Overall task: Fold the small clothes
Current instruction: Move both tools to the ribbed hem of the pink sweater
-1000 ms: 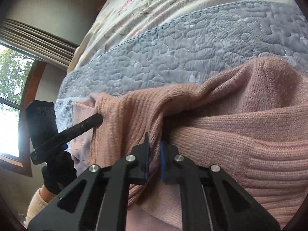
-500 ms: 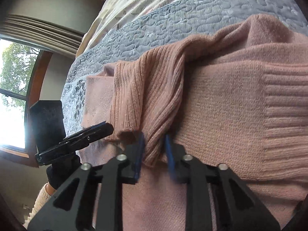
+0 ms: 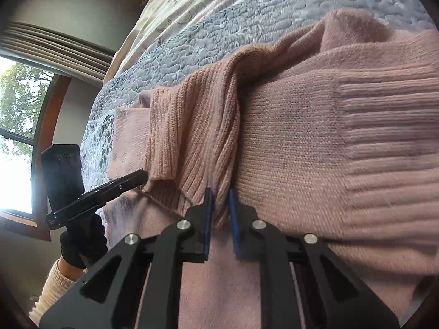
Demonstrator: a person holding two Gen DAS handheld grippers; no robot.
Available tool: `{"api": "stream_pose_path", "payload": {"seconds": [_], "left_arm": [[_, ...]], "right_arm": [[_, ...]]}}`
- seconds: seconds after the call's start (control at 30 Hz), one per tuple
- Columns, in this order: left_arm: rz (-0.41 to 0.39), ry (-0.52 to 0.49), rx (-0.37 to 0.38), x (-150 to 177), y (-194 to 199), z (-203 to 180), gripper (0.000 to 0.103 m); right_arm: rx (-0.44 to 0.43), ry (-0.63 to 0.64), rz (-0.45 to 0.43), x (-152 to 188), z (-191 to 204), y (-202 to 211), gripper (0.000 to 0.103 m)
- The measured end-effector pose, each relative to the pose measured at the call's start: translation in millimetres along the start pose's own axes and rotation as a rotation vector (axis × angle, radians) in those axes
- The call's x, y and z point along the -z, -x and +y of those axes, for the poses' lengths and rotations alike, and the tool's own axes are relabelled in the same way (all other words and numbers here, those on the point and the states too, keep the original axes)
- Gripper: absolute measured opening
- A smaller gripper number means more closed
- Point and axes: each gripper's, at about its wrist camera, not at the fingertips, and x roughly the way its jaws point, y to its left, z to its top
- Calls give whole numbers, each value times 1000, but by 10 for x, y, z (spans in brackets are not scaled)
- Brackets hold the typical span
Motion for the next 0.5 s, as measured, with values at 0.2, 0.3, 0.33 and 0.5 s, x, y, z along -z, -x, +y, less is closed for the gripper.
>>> {"api": "stream_pose_path", "payload": {"seconds": [0.2,0.3,0.33,0.5], "left_arm": [[-13,-93,-136,744,787,-178,49],[14,-59,-195,1254,1157,-49,51],[24,-51,-227,1431,1273,-6,51],[30,-5,-306,2186,1762,196,52]], "right_arm": [[89,96,-83,854,271,819,34],[126,79,-71,1507,242,1113,37],[129,66,-67,1738,218,1205,37],[227,29,-87,2684,157,1570,41]]}}
